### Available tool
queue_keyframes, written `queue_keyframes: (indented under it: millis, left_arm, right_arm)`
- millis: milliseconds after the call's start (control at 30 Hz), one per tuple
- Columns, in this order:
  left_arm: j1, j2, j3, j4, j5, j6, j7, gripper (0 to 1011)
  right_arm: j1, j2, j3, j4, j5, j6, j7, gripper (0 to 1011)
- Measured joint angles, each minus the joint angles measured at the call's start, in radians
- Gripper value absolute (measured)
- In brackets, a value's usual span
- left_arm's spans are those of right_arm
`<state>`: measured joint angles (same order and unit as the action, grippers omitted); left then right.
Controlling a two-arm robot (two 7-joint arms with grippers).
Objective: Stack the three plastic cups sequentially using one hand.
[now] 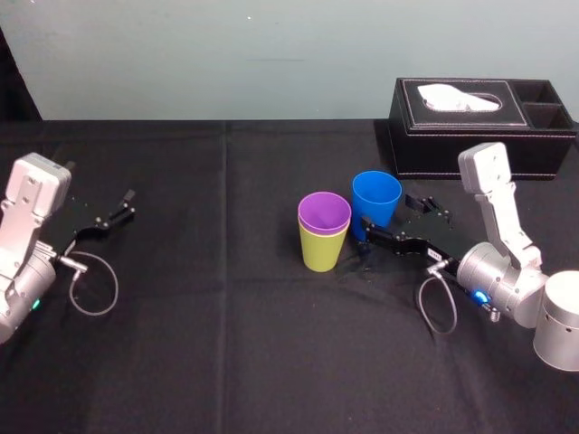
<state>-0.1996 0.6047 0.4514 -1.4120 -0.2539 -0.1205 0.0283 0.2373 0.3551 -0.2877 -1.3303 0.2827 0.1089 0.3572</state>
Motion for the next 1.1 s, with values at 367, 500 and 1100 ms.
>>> queue_keyframes:
  millis: [367,500,1100]
  left_arm:
    - [0.000,0.000,0.000,0.000,0.000,0.000,0.000,1011]
    - [0.000,0.000,0.000,0.000,0.000,0.000,0.000,1011]
    - [0.000,0.000,0.000,0.000,0.000,0.000,0.000,1012]
  right_arm:
    - [-0.004,-0.006,-0.002,0.000,0.015,-0.008,0.011,1003]
    - [-0.005,-0.009,-0.006,0.001,0.015,-0.011,0.010,1003]
    - [0.020,-0.032,-0.020,0.032,-0.001,-0.027,-0.003,1003]
